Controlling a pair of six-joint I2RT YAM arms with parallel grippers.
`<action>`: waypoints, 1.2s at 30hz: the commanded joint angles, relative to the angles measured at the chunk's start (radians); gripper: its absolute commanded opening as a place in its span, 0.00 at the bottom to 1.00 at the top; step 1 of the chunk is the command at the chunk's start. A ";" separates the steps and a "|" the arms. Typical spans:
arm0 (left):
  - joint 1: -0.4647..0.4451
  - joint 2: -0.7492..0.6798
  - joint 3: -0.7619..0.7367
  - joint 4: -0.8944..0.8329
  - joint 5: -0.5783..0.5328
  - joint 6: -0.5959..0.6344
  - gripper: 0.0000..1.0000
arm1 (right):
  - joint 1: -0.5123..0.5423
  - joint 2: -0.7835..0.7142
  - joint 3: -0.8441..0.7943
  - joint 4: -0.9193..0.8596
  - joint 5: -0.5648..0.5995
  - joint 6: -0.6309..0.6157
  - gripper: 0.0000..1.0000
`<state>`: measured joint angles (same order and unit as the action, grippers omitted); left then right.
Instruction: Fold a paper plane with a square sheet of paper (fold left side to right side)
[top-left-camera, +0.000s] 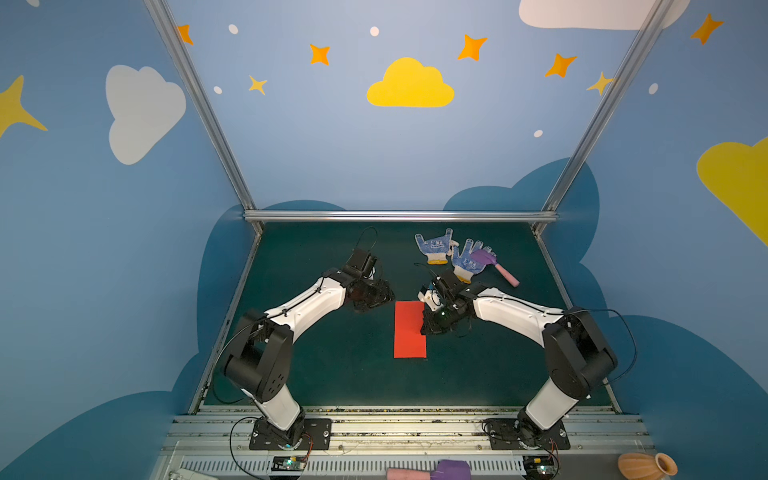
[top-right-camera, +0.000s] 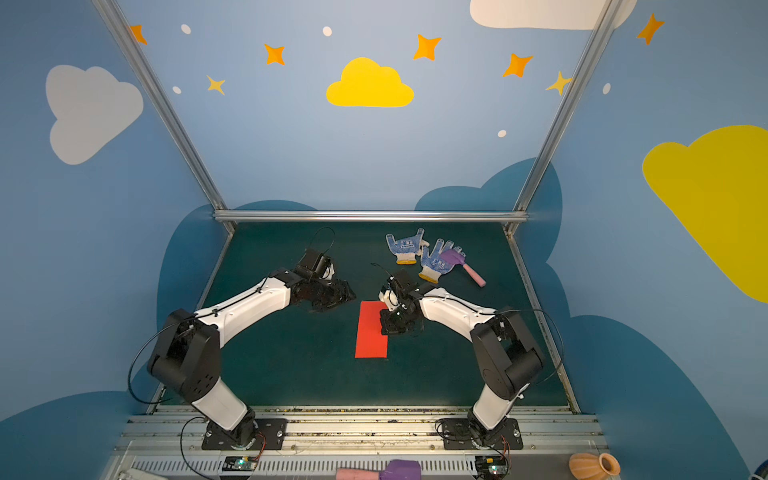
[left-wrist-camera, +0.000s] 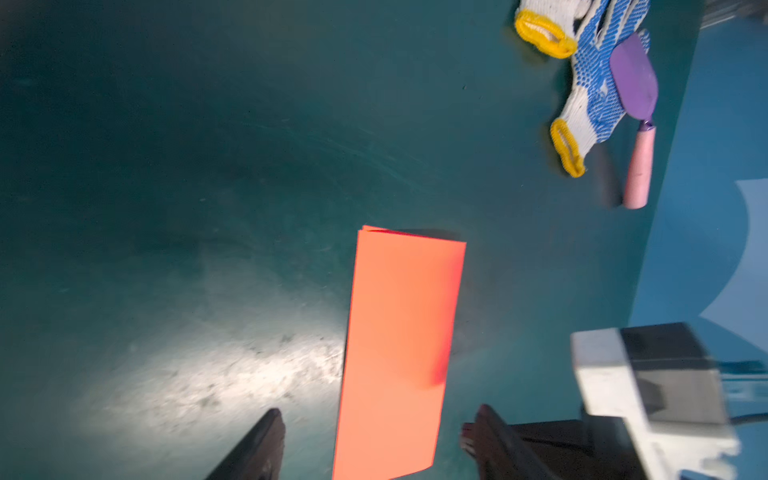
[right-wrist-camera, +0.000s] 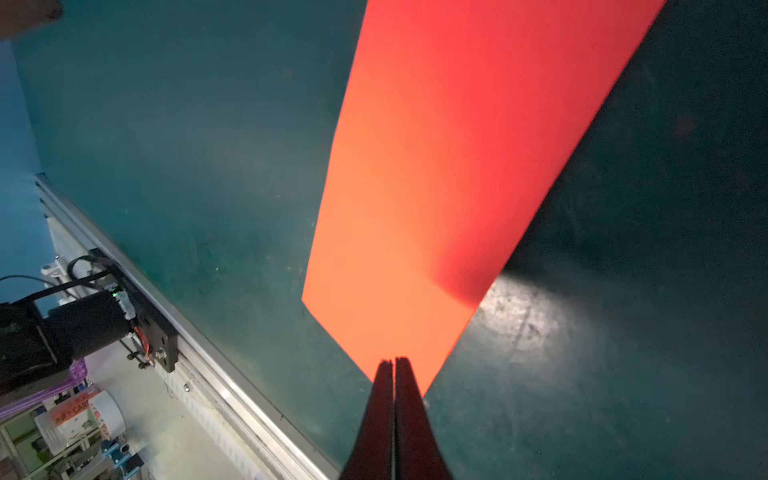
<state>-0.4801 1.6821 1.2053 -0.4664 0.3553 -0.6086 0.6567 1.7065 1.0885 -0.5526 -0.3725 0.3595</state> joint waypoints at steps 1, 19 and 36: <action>0.003 0.044 0.048 0.001 0.060 0.045 0.66 | 0.003 0.045 0.029 0.001 0.049 0.011 0.00; -0.040 0.289 0.240 -0.040 0.193 0.119 0.34 | -0.049 0.147 -0.027 0.056 0.065 -0.068 0.00; -0.111 0.520 0.423 -0.111 0.188 0.140 0.26 | -0.054 0.156 -0.023 0.036 0.061 -0.094 0.00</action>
<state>-0.5766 2.1864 1.6112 -0.5457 0.5446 -0.4854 0.6109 1.8362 1.0817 -0.4934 -0.3515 0.2825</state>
